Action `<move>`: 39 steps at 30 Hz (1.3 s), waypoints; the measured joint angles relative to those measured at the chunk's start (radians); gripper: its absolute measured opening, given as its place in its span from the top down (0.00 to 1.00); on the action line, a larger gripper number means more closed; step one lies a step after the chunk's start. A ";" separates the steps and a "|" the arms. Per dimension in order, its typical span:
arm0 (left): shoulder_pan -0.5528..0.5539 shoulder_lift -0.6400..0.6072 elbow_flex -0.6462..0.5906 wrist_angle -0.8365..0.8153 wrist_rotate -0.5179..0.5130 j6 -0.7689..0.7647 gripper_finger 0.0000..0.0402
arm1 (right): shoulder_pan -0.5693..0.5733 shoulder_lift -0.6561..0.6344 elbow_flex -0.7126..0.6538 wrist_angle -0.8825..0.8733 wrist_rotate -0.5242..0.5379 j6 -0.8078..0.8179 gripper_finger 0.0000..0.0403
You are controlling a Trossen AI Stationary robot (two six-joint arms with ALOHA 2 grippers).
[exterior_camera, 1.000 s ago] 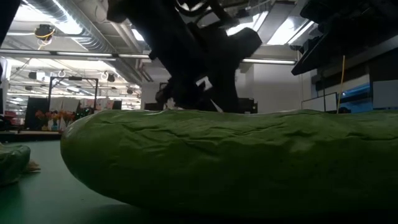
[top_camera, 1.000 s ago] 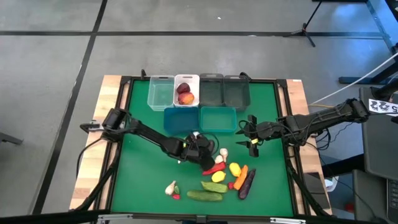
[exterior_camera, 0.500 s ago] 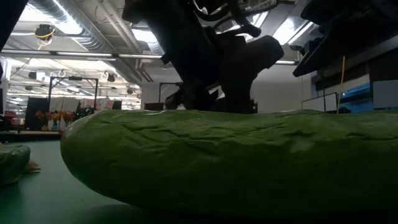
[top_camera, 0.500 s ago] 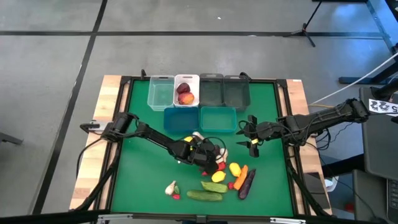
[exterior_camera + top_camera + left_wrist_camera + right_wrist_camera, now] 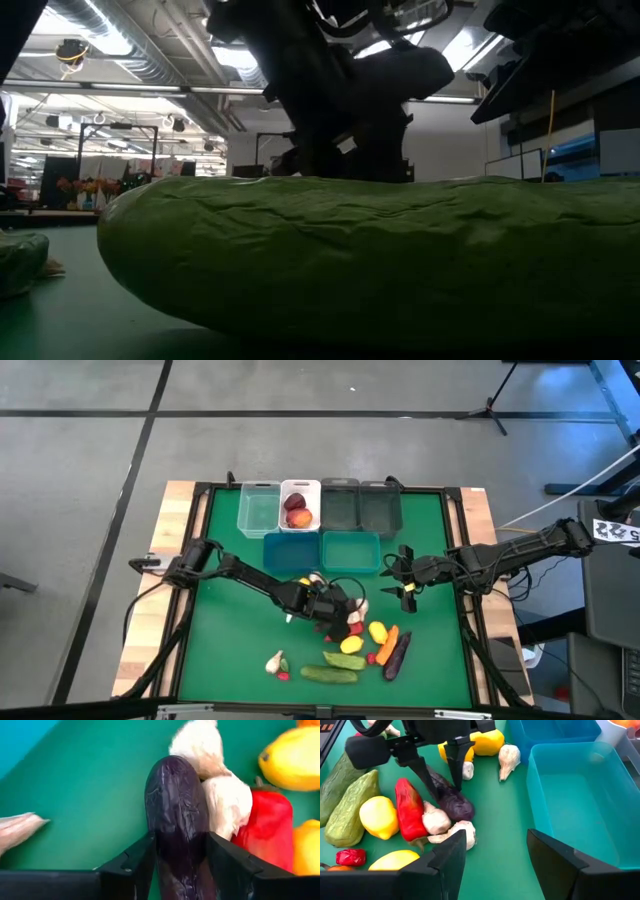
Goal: Sort produce into baskets
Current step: Put the eggplant into the dark blue bin
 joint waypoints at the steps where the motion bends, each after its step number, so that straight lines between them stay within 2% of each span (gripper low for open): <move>1: 0.002 0.000 0.000 0.000 0.008 0.005 0.63 | 0.000 0.000 0.000 0.000 0.000 0.000 0.48; 7: 0.010 -0.001 0.000 0.000 0.024 0.027 0.73 | 0.000 0.000 0.000 0.000 0.002 0.000 0.48; 12: 0.016 -0.010 -0.001 -0.004 0.030 0.047 0.78 | 0.000 0.000 0.000 0.000 0.003 0.000 0.48; 30: 0.027 -0.049 -0.005 -0.040 0.016 0.095 0.80 | 0.000 0.000 0.000 0.000 0.003 0.000 0.48; 39: 0.039 -0.173 -0.005 -0.064 -0.030 0.175 0.87 | 0.000 0.000 0.000 0.000 0.003 -0.002 0.48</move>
